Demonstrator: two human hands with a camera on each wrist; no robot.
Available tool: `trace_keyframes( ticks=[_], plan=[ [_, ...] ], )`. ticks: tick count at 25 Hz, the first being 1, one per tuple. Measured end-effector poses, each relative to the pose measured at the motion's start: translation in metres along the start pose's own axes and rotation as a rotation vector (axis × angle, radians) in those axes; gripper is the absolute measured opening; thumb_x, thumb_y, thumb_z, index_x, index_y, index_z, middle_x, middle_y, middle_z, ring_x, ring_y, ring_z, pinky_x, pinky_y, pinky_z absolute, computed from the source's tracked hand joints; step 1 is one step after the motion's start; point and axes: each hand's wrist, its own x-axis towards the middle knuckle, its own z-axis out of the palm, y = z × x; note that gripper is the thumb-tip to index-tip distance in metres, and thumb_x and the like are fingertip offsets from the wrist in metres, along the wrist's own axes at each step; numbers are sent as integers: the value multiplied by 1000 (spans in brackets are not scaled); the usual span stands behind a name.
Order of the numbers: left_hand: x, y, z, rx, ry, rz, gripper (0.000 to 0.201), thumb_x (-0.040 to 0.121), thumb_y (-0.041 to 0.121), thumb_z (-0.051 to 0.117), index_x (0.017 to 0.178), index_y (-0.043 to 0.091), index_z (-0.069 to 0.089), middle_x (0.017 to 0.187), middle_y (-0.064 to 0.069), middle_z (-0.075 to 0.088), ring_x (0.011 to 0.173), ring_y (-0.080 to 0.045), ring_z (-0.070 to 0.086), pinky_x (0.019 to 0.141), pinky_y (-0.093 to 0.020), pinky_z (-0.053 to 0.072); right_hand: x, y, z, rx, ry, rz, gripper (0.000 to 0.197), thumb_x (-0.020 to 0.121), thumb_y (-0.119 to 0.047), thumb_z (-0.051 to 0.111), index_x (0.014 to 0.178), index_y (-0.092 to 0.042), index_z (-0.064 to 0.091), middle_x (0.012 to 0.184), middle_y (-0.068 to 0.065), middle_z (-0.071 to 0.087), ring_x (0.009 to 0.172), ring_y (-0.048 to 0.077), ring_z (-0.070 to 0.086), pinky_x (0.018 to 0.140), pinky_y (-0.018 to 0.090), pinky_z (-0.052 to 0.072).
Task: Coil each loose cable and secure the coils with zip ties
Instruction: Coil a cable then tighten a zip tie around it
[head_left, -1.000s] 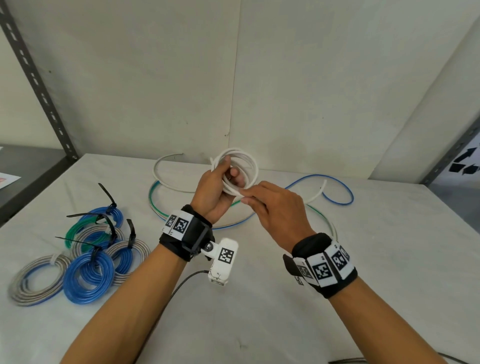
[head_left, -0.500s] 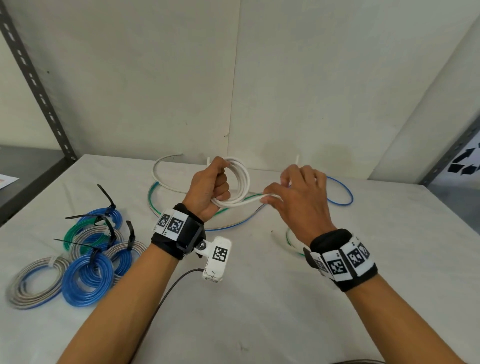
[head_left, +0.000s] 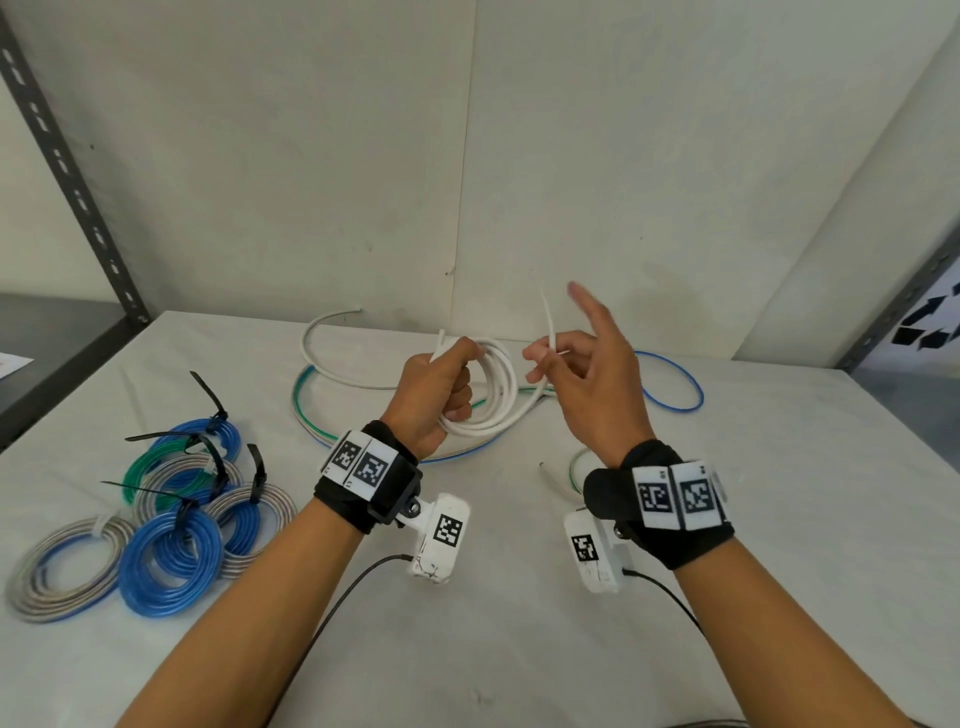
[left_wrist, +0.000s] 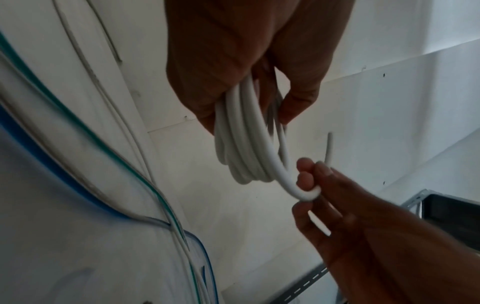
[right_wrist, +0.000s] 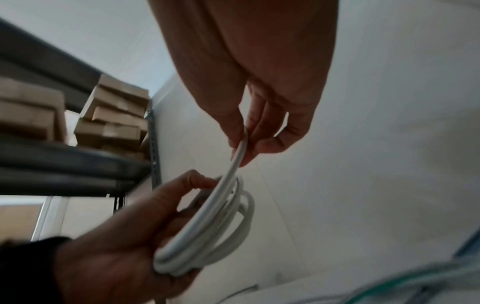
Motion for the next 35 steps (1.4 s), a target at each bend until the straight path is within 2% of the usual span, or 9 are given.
trace_keyframes(
  ticks=[6,10,12,15,18,22,29,32,35],
  plan=[
    [-3,9,3,5,-294,-100,25,93,28,39,71,21,30,52,5,19,42,-11,17,47,-28,19,2,8,7,-525,-124,-355,46,96,4,52,133,-19,63,107,10,54,90,25,62,77,37,53],
    [-7,4,4,-30,-428,-184,42,92,58,34,75,20,26,56,0,14,40,-10,21,46,-25,25,5,3,8,-378,-74,-254,4,97,-31,65,97,-27,65,90,-3,48,89,22,58,82,42,51],
    [-7,5,3,-77,-454,-192,56,89,71,35,72,18,32,57,-1,13,41,-11,20,47,-26,23,7,6,3,-441,-112,-276,19,92,-43,69,96,-25,66,90,-4,48,86,17,53,85,46,49],
    [-5,10,3,-74,-442,-230,73,80,88,36,70,16,39,52,2,17,40,-11,18,49,-28,15,1,7,3,-555,-126,-382,15,91,-27,68,106,-29,70,101,-4,52,90,16,49,74,45,50],
    [-9,8,10,71,-305,-169,57,102,59,38,68,13,48,48,5,22,38,-9,18,41,-23,18,-5,17,7,-731,-115,-626,52,85,10,60,126,-22,66,131,6,56,113,24,54,73,33,54],
    [-14,13,14,314,-293,-87,60,108,44,31,61,13,52,49,2,25,43,-12,17,43,-24,19,-14,17,12,-516,-166,-564,42,100,-9,45,142,-12,46,144,7,52,131,19,48,102,21,43],
    [-17,10,11,482,-239,-129,40,104,24,33,65,15,38,51,1,27,42,-12,18,42,-22,20,-23,34,22,-880,-105,-531,44,104,-39,36,109,-4,62,94,8,59,81,26,55,62,35,47],
    [-17,6,15,490,-211,-89,38,102,19,36,64,14,39,49,3,29,42,-11,20,42,-22,21,-28,38,22,-819,-94,-379,47,103,-47,28,100,-10,57,84,2,56,71,24,53,55,32,39],
    [-16,5,17,457,-129,-10,15,101,16,40,88,13,47,50,1,41,41,-11,27,41,-22,24,-32,35,24,-597,-85,-242,47,104,-48,21,93,-14,51,74,-4,52,62,21,49,55,37,40]
  ],
)
